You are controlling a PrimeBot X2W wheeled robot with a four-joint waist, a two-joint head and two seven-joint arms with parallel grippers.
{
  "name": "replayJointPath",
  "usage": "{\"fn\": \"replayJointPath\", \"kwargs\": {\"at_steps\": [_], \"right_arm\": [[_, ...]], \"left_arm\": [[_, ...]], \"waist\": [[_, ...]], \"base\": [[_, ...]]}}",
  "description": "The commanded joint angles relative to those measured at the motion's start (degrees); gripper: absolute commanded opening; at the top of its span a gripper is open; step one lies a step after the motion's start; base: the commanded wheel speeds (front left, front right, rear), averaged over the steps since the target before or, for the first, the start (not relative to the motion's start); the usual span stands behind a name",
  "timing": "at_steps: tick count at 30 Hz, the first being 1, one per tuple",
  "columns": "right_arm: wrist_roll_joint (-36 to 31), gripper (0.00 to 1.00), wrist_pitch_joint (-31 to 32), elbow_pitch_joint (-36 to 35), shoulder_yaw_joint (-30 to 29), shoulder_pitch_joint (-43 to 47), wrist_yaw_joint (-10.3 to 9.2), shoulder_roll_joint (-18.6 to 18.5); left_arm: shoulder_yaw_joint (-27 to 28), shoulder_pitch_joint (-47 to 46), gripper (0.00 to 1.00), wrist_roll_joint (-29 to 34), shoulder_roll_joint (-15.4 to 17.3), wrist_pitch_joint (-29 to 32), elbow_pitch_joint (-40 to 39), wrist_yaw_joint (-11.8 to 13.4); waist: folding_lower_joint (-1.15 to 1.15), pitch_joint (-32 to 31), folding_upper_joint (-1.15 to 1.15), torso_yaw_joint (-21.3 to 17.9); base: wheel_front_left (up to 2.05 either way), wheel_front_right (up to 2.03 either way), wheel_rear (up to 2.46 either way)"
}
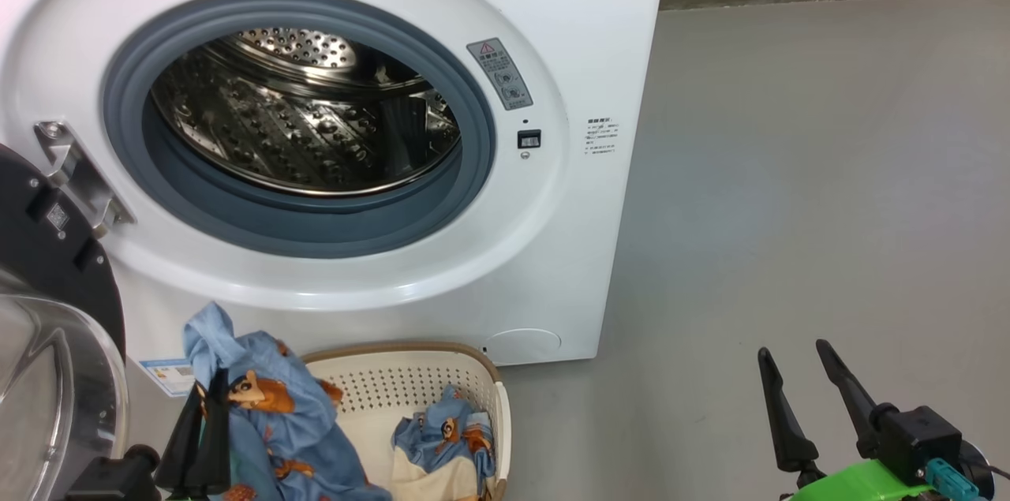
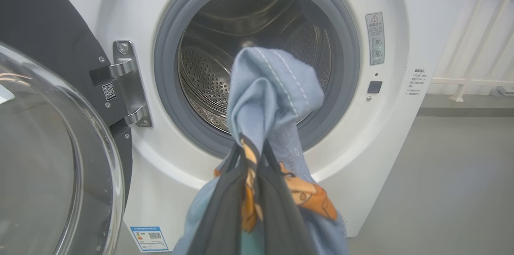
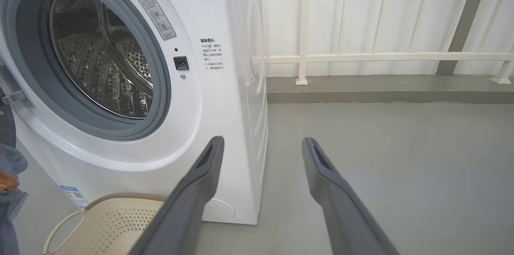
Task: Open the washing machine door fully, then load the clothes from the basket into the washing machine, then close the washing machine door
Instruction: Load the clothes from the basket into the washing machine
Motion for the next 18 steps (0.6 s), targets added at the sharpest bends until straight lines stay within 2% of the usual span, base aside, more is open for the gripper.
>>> {"fn": "replayJointPath", "kwargs": {"at_steps": [1, 11, 18], "right_arm": [[-0.57, 1.0, -0.28, -1.82, 1.13, -0.08, 0.09, -0.41], [-1.22, 1.0, -0.28, -2.67, 1.1, 0.41, 0.09, -0.43], [-1.2, 1.0, -0.28, -3.11, 1.08, -0.3, 0.09, -0.42]], "left_arm": [[2.12, -0.94, 0.0, 0.5, 0.46, -0.37, -1.64, 0.31], [2.17, -0.04, 0.0, 0.17, -0.11, -0.37, -1.18, 0.17], [2.1, -1.46, 0.0, -0.31, -0.55, -0.37, -1.28, -0.04]], "waist": [[0.0, -0.02, 0.0, -0.02], [0.0, 0.28, 0.0, -0.07], [0.0, 3.68, 0.0, -0.04]], "base": [[0.0, 0.0, 0.0], [0.0, 0.0, 0.0], [0.0, 0.0, 0.0]]}}
